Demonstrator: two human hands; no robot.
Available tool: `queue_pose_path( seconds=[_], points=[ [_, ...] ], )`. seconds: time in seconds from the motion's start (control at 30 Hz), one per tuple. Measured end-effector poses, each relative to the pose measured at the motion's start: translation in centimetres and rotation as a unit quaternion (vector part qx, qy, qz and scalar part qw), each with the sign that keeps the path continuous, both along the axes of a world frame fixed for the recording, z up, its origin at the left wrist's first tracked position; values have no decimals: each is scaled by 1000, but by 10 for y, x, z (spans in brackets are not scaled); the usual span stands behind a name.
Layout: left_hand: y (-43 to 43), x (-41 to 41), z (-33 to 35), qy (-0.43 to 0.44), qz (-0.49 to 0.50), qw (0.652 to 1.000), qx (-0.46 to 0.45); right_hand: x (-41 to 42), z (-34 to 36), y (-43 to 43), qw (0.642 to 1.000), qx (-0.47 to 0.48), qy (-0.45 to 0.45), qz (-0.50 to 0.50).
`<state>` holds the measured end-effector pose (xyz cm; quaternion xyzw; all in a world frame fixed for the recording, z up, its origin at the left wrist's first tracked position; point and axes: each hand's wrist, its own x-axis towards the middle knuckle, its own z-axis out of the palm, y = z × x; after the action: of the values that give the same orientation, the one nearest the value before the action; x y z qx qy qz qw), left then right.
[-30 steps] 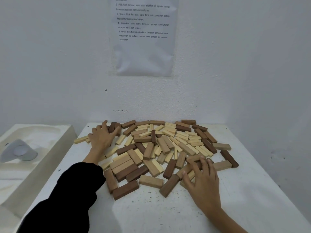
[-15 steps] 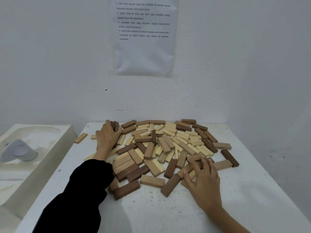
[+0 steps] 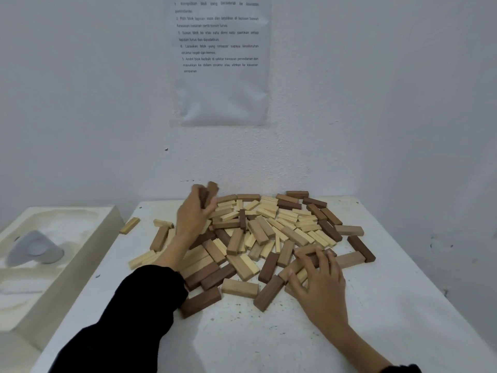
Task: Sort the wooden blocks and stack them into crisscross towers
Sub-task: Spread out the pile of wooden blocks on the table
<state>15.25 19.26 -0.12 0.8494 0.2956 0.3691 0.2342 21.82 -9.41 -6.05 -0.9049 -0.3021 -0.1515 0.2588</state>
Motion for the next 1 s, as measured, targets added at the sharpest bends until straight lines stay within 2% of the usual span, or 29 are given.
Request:
queue_pose_path(
  seconds=[0.17, 0.23, 0.33, 0.47, 0.53, 0.6, 0.67, 0.7, 0.83, 0.87, 0.93, 1.0],
  points=[
    [-38, 25, 3, 138, -139, 977, 82, -1, 1, 0, 1000, -2, -6, -8],
    [-45, 32, 1, 170, -135, 969, 117, -2, 2, 0, 1000, 1, -7, -5],
    [-37, 27, 4, 190, -65, 971, 126, -2, 2, 0, 1000, 3, -2, -3],
    [-5, -7, 9, 202, 38, 977, 62, -1, 1, -1, 1000, 3, 8, 6],
    [9, -29, 11, 185, 74, 980, 10, 2, 0, -3, 999, 32, 13, 12],
    [21, -48, 11, 156, 109, 981, -35, 3, 2, -6, 992, 115, 58, 11],
    [31, -70, 9, 151, 141, 976, -61, 3, 9, -11, 968, 226, 105, 36],
    [39, -81, 4, 157, 152, 973, -76, 2, 13, -12, 954, 277, 101, 62],
    [56, -113, -15, 281, 97, 946, -133, 9, 23, -9, 928, 337, 105, 120],
    [53, -117, -17, 287, 76, 944, -144, 12, 24, -7, 926, 342, 110, 120],
    [44, -118, -18, 246, 61, 952, -174, 18, 23, -5, 922, 353, 120, 108],
    [36, -115, -13, 243, 63, 954, -164, 23, 21, -5, 917, 363, 131, 98]
  ],
)
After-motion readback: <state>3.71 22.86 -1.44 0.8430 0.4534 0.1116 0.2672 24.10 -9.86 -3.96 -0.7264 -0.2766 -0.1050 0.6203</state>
